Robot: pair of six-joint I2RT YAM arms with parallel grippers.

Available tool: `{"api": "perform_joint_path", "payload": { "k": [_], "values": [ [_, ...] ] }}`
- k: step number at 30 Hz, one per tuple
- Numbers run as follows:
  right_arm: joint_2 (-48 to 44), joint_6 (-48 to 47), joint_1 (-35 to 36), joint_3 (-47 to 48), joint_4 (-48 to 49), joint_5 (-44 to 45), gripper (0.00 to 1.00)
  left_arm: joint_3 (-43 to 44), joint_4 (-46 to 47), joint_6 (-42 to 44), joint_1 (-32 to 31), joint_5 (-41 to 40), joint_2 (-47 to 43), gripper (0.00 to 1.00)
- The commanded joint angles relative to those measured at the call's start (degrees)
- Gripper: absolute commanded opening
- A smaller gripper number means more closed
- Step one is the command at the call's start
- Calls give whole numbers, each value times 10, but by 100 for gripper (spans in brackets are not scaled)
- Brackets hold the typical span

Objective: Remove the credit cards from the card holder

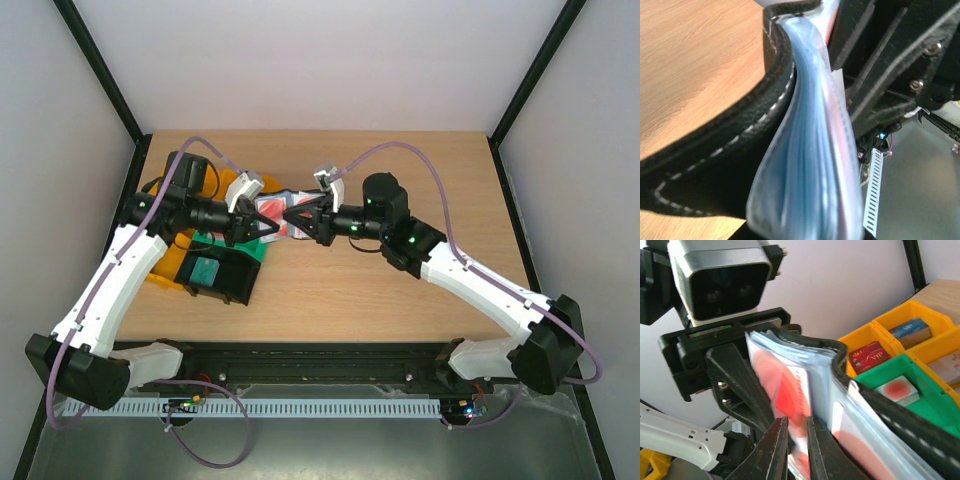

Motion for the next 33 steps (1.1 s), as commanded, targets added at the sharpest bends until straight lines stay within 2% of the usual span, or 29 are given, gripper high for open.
{"api": "perform_joint_path", "payload": {
  "k": [1,8,11,19,21,26,33],
  "values": [
    [-11,-29,-5,-2,-43,46,14,24,-18,31,-2,62,-19,2],
    [2,-20,-4,5,-23,-10,21,28,-21,33,-2,69,-16,2],
    [4,-17,1,9,-9,-27,22,27,-22,34,-2,81,-12,2],
    [10,-16,23,6,41,-65,8,23,-18,29,-3,93,-9,2],
    [9,-16,24,9,43,-75,2,18,-12,24,-2,95,-9,2],
    [-24,-43,22,-8,30,-40,2,4,-5,13,-2,91,-8,2],
    [-24,-41,8,-16,12,-42,2,-15,18,-14,-2,79,-10,23]
  ]
}}
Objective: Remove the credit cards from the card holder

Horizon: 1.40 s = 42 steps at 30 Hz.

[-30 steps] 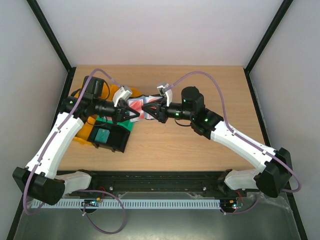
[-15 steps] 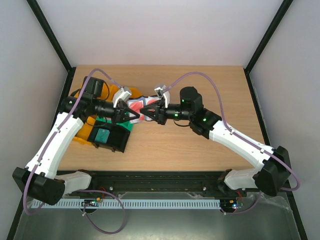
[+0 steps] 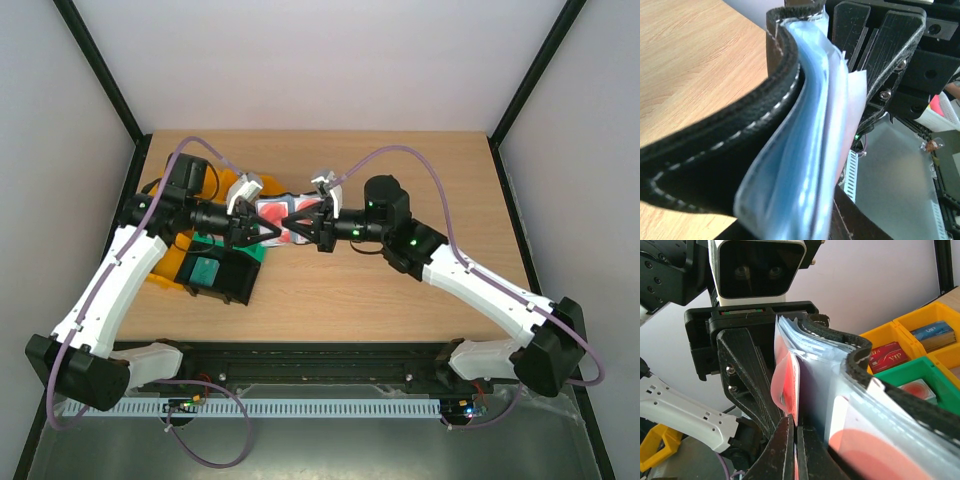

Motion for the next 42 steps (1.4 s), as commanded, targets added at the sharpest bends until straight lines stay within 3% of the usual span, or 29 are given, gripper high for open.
{"api": "perform_joint_path", "payload": {
  "k": [1,11,26,35,42],
  "values": [
    [-11,-5,-4,-10,11,-1,2,-10,29,-19,-5,6,-7,23],
    [-34,-19,-32,-17,-37,0,2,-21,27,-11,3,15,-10,34],
    [-56,-58,-49,-5,-110,3,2,-30,27,-14,8,24,-12,32],
    [-60,-56,-50,-2,-108,-12,2,-34,27,-12,10,31,-13,3],
    [-72,-54,-61,-12,-138,26,2,-39,48,-27,24,30,-18,2]
  ]
}}
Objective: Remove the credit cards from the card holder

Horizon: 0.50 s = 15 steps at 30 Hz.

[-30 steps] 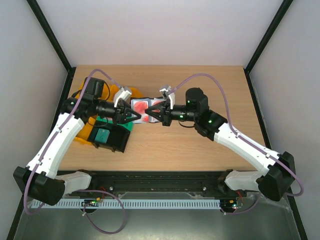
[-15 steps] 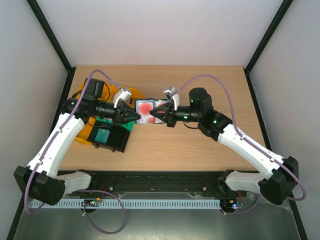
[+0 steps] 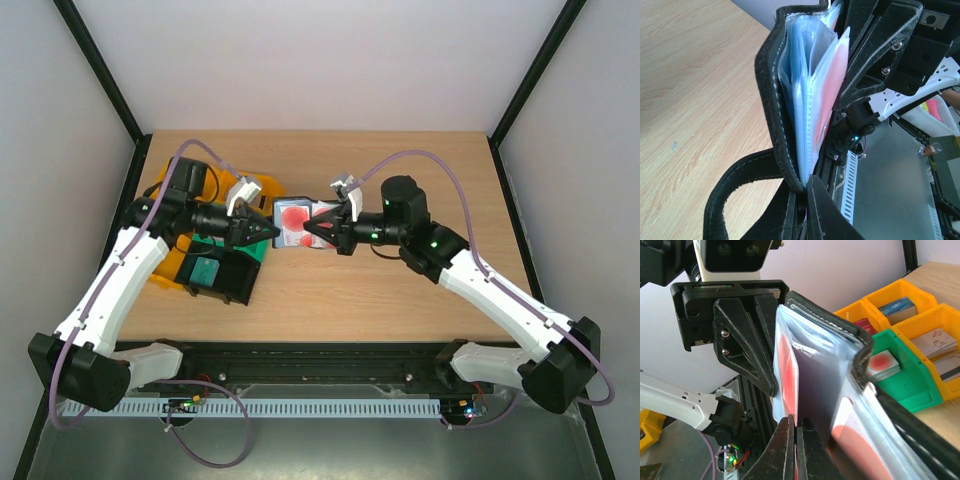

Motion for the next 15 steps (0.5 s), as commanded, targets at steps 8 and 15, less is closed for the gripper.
{"api": "perform_joint_path", "payload": {
  "k": [8,15],
  "values": [
    [-23,24,-22,-10,-39,61,2,-44,79,-66,12,17,-18,2],
    [-52,41,-62,3,-107,113,2,-115,185,-171,12,-17,1,2]
  ]
}}
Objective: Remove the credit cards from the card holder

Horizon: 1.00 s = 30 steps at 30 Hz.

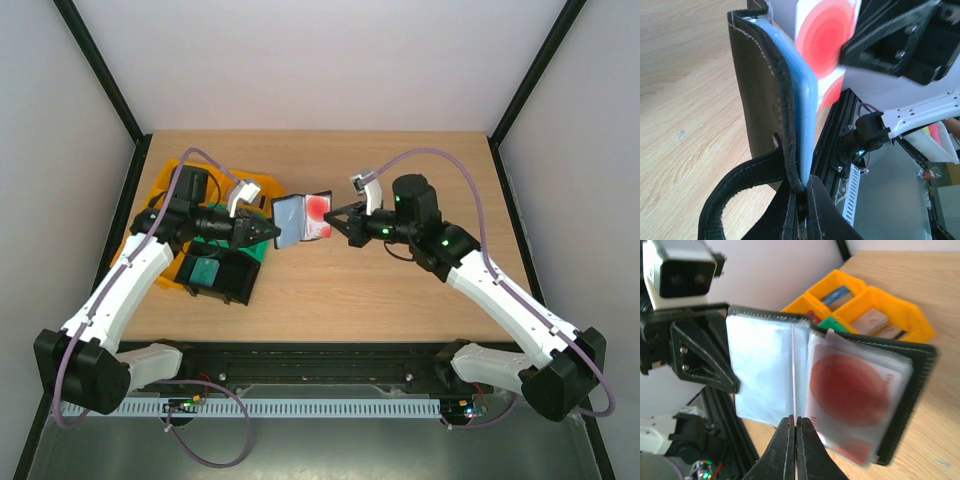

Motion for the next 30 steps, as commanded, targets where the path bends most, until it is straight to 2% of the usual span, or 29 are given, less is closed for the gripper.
{"api": "perform_joint_path", "payload": {
  "k": [1,6,10,13,15,16,18,19,21,23,25,27,30],
  "values": [
    [-38,20,-31,11,-56,52,2,-65,110,-98,3,-13,14,2],
    [-59,25,-49,28,-84,82,2,-137,185,-149,-25,-21,56,2],
    [-60,33,-50,45,-104,114,2,-134,187,-141,-113,-7,111,2],
    [-58,41,-50,55,-115,136,2,-128,204,-158,-140,10,148,2],
    [-55,46,-50,54,-117,144,2,-123,191,-151,-139,-41,173,4],
    [-52,48,-50,53,-115,148,2,-115,170,-134,-139,-96,182,19],
    [-44,48,-50,55,-116,151,2,-86,109,-81,-139,-200,195,76],
    [-37,47,-50,58,-116,152,2,-67,76,-53,-139,-239,199,95],
    [-18,40,-50,78,-116,152,2,-19,7,-3,-136,-293,211,99],
    [6,27,-50,100,-110,149,2,54,-106,73,-129,-318,230,99],
    [36,16,-50,121,-95,136,2,121,-179,115,-115,-335,247,99],
    [70,12,-50,151,-81,113,2,176,-216,140,-93,-340,250,99],
    [134,40,-50,247,-78,67,2,270,-252,165,-49,-344,253,99]
  ]
}}
